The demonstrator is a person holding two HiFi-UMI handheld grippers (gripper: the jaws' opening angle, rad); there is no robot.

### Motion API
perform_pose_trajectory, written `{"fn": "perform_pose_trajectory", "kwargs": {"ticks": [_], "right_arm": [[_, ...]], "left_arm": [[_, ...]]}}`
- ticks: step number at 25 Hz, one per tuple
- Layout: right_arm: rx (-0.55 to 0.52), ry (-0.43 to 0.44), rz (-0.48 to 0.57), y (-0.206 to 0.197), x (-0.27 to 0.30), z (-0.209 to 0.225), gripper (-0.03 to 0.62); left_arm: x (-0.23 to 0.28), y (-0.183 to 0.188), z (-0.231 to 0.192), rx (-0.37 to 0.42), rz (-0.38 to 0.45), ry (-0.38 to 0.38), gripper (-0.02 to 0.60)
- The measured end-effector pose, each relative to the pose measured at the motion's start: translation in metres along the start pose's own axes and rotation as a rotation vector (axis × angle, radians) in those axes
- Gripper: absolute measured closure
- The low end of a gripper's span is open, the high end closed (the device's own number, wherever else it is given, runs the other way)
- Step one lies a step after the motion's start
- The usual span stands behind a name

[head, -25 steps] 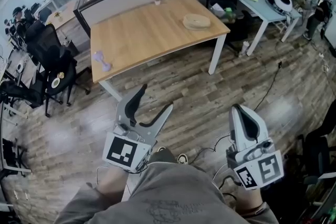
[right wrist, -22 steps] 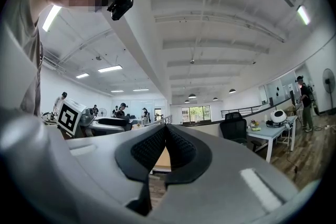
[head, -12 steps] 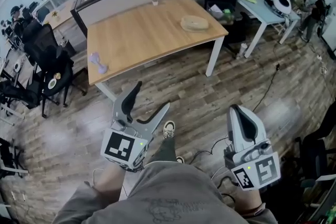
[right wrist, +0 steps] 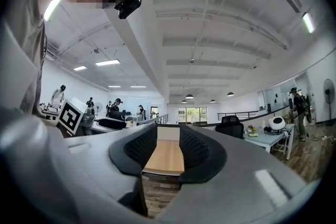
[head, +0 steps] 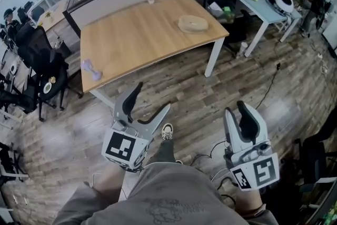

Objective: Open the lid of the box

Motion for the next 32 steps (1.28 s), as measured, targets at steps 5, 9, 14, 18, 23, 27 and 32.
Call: {"fn": "perform_pose_trajectory", "kwargs": {"ticks": [5, 9, 14, 18, 23, 27, 32], "right_arm": [[0.009, -0.008, -0.021, -0.004, 0.046, 0.027, 0.479], [0.018, -0.018, -0.035, -0.005, 0.087, 0.051, 0.479], [0.034, -0.026, -0.062, -0.011, 0.148, 0.081, 0.479], [0.046, -0.032, -0.082, -0.012, 0.198, 0.103, 0.479], [0.057, -0.039, -0.095, -0.023, 0.259, 0.130, 0.479], [0.060, -0.042, -0.090, -0.027, 0.294, 0.145, 0.479], [0.058, -0.042, -0.096, -0.029, 0.322, 0.159, 0.479]], "left_arm": [[0.040, -0.006, -0.028, -0.019, -0.026, 0.000, 0.229], [0.076, -0.010, -0.056, -0.041, -0.060, 0.003, 0.229], [0.132, -0.016, -0.097, -0.031, -0.066, -0.014, 0.229], [0.175, -0.017, -0.130, -0.040, -0.084, -0.030, 0.229], [0.225, -0.028, -0.170, -0.039, -0.088, -0.047, 0.229], [0.253, -0.035, -0.195, -0.022, -0.084, -0.051, 0.229], [0.280, -0.039, -0.211, -0.016, -0.084, -0.060, 0.229]]}}
Point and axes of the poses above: the fingertips, and each gripper's own axes: x forward along the fingers, z to its right, y out of its top, the point moved 6 cm from there along -x, backward along the fingers, and after that the axes turned 11 degrees about y, right-handed, at the moved point
